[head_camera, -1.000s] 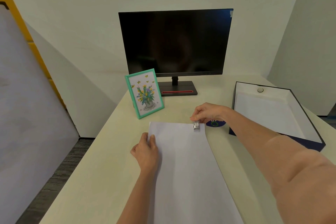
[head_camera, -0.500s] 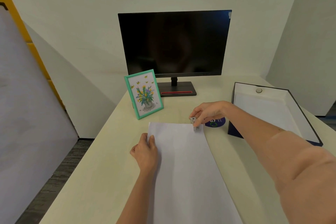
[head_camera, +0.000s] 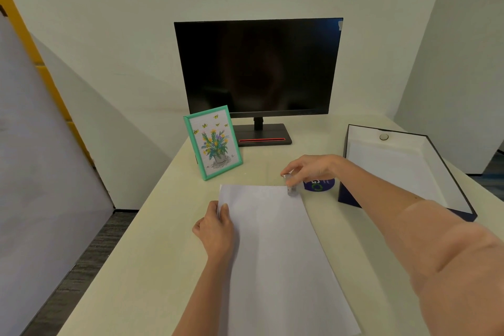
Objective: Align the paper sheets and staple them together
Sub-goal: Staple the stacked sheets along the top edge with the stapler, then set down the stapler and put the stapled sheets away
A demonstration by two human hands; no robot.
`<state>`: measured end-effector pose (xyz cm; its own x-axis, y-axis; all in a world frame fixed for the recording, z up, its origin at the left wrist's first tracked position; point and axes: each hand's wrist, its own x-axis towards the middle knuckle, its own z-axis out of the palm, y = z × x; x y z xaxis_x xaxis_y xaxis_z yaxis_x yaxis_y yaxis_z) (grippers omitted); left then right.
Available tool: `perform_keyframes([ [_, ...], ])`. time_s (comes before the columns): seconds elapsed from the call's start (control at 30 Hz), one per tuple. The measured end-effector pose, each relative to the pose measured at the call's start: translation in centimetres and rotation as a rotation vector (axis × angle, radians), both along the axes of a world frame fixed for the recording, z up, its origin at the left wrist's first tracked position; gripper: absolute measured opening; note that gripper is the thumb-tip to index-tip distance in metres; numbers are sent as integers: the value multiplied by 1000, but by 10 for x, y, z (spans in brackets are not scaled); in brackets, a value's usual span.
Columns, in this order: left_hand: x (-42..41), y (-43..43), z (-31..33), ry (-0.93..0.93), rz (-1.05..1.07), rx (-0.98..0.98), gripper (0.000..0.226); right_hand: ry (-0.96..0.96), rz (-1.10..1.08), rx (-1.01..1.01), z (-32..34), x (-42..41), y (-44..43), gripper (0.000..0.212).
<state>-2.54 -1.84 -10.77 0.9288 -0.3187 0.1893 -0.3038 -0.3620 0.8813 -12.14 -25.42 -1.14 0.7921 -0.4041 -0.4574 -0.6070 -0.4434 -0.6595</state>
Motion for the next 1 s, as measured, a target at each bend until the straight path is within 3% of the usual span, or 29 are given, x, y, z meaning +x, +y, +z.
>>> perform_keyframes([
  [0.17, -1, 1, 1, 12, 5, -8, 21, -128, -183, 39, -5, -4, 2, 50],
  [0.27, -1, 0, 0, 5, 3, -11, 21, -310, -382, 92, -5, -6, 2, 42],
  [0.33, 1, 0, -2, 3, -2, -15, 20, -343, -507, -30, -1, -10, 2, 40],
  [0.4, 2, 0, -3, 7, -2, -16, 20, -157, -460, -284, 2, -21, 4, 44],
  [0.57, 2, -1, -2, -15, 7, 0, 20, 396, -172, -471, -13, -50, 27, 44],
  [0.7, 4, -2, -7, -19, 2, -6, 19, 492, -119, -451, -24, -56, 34, 49],
  [0.8, 6, -3, -11, -19, 0, -4, 19, 587, -79, -442, -4, -53, 37, 39],
  [0.83, 7, -4, -12, -19, 1, -2, 19, 555, -56, -522, 5, -50, 39, 29],
  [0.9, 8, -5, -13, -22, 1, 3, 18, 285, -30, -691, 16, -35, 41, 13],
  [1.0, 9, -5, -14, -23, 1, 7, 18, -178, -24, -615, 11, -1, 50, 26],
])
